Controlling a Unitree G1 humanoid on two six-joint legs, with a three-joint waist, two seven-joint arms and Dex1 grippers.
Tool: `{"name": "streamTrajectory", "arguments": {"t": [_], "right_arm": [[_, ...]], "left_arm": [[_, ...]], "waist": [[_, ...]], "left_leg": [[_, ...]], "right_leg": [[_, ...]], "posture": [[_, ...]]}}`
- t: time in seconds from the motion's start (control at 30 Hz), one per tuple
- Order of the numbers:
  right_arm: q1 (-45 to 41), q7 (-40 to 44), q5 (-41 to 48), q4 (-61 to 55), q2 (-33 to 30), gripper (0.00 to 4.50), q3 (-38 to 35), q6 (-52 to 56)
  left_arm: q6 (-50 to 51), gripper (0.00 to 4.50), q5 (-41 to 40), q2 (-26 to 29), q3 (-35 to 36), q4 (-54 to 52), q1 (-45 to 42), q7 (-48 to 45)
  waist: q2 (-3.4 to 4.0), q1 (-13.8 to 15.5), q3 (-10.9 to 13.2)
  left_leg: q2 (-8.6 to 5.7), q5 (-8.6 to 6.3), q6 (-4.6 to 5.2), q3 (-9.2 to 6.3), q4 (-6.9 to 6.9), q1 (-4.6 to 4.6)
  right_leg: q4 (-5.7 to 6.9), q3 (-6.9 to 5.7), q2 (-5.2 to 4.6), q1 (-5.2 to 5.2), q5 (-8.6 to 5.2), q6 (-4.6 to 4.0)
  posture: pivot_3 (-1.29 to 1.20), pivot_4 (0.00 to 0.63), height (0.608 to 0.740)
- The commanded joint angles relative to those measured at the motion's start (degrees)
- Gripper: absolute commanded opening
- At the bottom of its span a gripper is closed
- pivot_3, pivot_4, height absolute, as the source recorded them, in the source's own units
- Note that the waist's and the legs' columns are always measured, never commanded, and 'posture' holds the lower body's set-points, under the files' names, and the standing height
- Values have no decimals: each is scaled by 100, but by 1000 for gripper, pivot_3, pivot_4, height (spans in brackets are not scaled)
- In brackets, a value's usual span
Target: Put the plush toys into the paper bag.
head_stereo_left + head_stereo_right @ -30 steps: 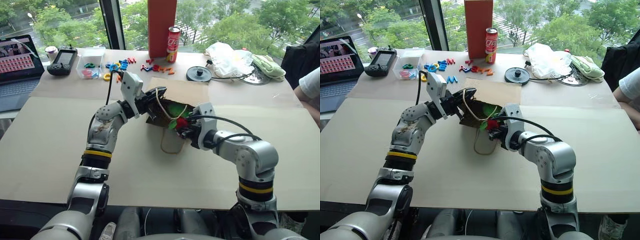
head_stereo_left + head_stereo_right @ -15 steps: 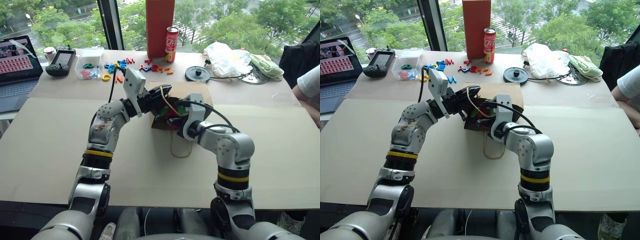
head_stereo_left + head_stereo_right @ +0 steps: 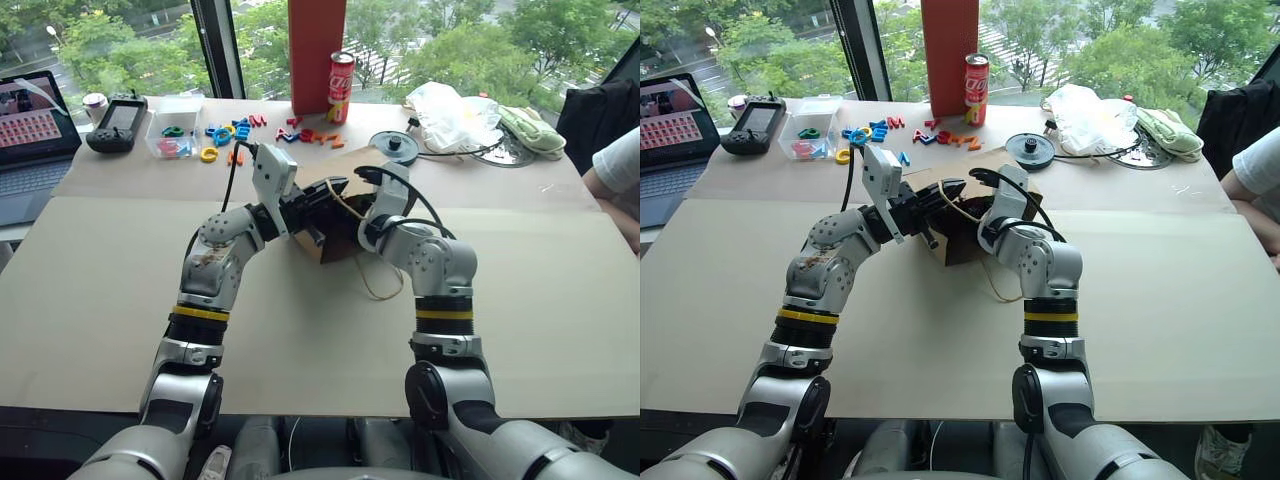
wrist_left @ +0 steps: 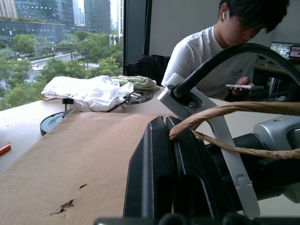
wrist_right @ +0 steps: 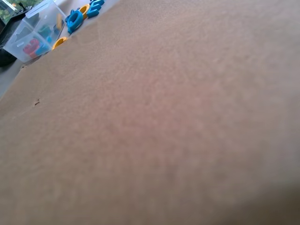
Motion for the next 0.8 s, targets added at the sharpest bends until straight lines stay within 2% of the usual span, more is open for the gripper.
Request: {"name": "streamTrajectory", "arguments": {"t": [0.03, 0.1, 0.27, 0.5, 0.63, 0.8], "right_arm": [[-185, 90, 232, -258, 293, 3967, 139, 21], [-148, 130, 374, -465, 184, 4455, 148, 204], [234, 644, 686, -1579, -690, 4455, 344, 1093], [930, 1233, 1221, -2753, -1513, 4455, 403, 1957], [1434, 1289, 1220, -3171, -1649, 4455, 793, 2187], [1862, 1114, 798, -3119, -1767, 4455, 1389, 1964]], "left_arm": [[-52, 0, -71, -7, 1, -215, -19, 17], [-76, 0, -47, 1, 2, -185, -17, 31], [-144, 0, 0, 23, 9, -95, -30, 52], [-186, 0, 4, 26, 14, -35, -51, 95], [-204, 0, 4, 38, 18, 3, -72, 93], [-221, 0, 1, 52, 16, 41, -97, 72]], "waist": [[0, 0, 0], [0, 2, 0], [1, 33, 1], [1, 39, 1], [1, 6, 1], [1, 16, 1]], "left_leg": [[0, 0, -1, 0, 0, 0], [0, 1, -1, 0, 0, 0], [0, 0, -1, -2, -1, -3], [-1, -1, 1, -4, -1, -6], [-1, 0, 0, -4, -1, -2], [-2, 3, 4, -4, 2, 3]], "right_leg": [[0, 0, 0, 0, 0, 0], [0, 0, 0, 0, 0, 0], [-2, -1, -1, 0, 0, 0], [-17, -5, -3, 3, 0, 0], [-24, 0, 0, 0, 0, 0], [-25, 4, 1, 2, -1, 0]], "posture": [[0, 150, 740], [0, 150, 740], [0, 150, 740], [0, 150, 740], [0, 150, 740], [0, 150, 740]]}}
